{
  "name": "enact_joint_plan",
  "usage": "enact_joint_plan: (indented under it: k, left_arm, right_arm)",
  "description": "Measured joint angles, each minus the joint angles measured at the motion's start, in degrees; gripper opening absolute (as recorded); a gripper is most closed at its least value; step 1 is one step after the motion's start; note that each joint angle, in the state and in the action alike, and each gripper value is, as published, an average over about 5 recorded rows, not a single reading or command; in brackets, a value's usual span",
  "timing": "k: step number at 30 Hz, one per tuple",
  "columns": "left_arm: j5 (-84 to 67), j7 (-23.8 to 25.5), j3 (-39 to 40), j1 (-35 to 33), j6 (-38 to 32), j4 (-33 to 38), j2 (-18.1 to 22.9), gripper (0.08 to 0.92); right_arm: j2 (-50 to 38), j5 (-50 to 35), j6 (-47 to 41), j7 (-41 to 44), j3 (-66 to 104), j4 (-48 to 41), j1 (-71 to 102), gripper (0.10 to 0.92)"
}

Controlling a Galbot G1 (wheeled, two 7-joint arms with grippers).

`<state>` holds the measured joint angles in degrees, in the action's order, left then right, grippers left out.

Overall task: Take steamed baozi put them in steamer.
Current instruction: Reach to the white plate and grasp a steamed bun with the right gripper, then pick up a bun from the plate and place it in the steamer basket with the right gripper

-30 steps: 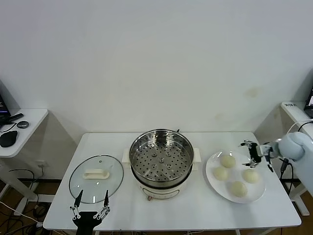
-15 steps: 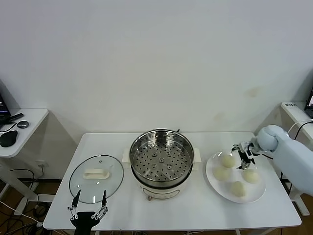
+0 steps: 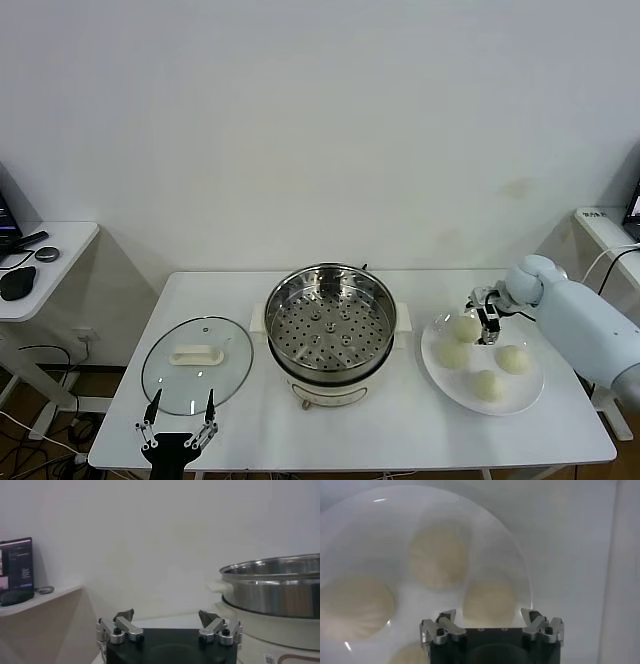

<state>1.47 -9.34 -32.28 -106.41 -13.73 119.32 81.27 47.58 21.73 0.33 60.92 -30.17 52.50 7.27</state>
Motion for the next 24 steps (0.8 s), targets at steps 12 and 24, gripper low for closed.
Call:
enact_joint_plan:
  k: [12, 24]
  left_arm:
    - [-0.03, -0.15, -0.14, 0.15, -0.3, -0.02, -0.34, 0.823]
    - [-0.86, -0.2, 0.29, 1.21, -0.3, -0.95, -0.91, 0.823]
  right_arm:
    - [0.9, -0.08, -1.51, 0.12, -0.73, -1.1, -0.59, 0.485]
    - [-3.36, -5.65, -1.57, 2.23, -3.11, 5.21, -4.7, 0.421]
